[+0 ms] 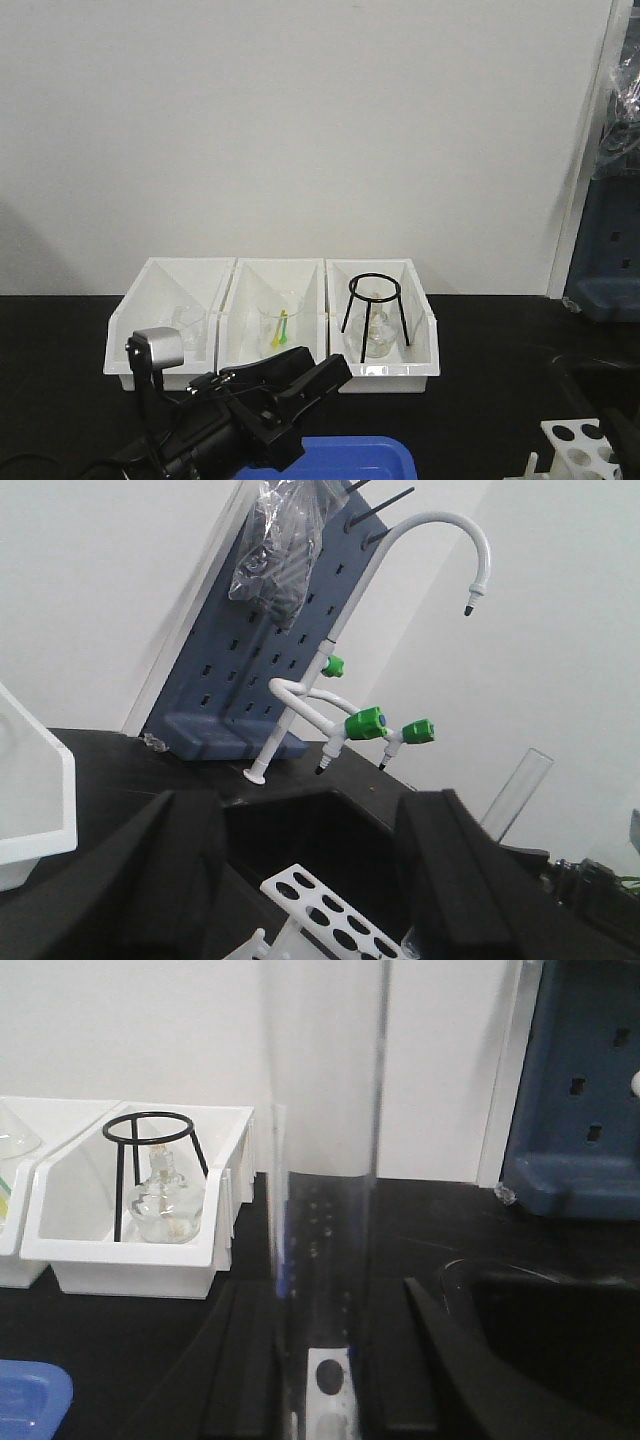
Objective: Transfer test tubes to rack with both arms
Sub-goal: 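Lower the tube into a hole of the white rack with the right gripper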
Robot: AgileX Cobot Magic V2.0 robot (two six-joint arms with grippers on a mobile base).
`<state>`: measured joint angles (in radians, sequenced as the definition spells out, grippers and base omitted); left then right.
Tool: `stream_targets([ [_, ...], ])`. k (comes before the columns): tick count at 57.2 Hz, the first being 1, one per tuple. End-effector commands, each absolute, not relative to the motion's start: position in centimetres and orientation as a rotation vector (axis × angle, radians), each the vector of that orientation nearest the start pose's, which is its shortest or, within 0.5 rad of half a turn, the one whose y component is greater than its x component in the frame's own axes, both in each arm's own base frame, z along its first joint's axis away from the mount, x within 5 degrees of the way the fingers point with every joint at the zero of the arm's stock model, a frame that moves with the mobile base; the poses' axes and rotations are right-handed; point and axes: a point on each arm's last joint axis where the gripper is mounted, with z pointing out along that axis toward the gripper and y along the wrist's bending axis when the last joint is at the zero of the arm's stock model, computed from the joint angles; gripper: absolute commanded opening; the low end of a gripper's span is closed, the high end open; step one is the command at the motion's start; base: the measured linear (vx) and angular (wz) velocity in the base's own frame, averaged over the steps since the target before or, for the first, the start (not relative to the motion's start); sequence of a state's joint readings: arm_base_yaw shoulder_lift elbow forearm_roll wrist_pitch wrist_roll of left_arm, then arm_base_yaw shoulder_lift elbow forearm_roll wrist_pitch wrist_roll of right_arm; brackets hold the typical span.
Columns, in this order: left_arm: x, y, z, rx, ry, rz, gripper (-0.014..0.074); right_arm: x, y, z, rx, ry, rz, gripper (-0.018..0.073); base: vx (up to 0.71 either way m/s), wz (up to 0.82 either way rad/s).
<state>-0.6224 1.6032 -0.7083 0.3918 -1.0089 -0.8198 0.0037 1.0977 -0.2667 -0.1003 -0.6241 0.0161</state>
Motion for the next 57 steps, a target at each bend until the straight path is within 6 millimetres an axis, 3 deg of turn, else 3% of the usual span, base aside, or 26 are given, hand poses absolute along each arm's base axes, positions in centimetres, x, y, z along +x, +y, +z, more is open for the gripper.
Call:
stream_targets([
  [1, 24.3, -21.0, 27.8, 0.287, 1.359, -1.274, 0.0515, 20.2, 0.4, 24.4, -0.097, 1.545, -0.027, -0.0008, 0.0, 0.0],
  [39, 24.5, -21.0, 27.4, 0.285, 1.405, -1.25, 0.0515, 22.1, 0.1, 21.4, -0.047, 1.64, -0.024, -0.0008, 0.0, 0.0],
  [49, 24.5, -21.0, 27.4, 0.285, 1.413, -1.246, 0.0515, 22.2, 0.3, 22.1, -0.054, 1.559, 0.007, -0.0008, 0.0, 0.0],
  [57, 24.5, -21.0, 27.4, 0.285, 1.413, -1.246, 0.0515, 22.2, 0.3, 21.6, -0.046, 1.609, 0.014, -0.0008, 0.0, 0.0],
])
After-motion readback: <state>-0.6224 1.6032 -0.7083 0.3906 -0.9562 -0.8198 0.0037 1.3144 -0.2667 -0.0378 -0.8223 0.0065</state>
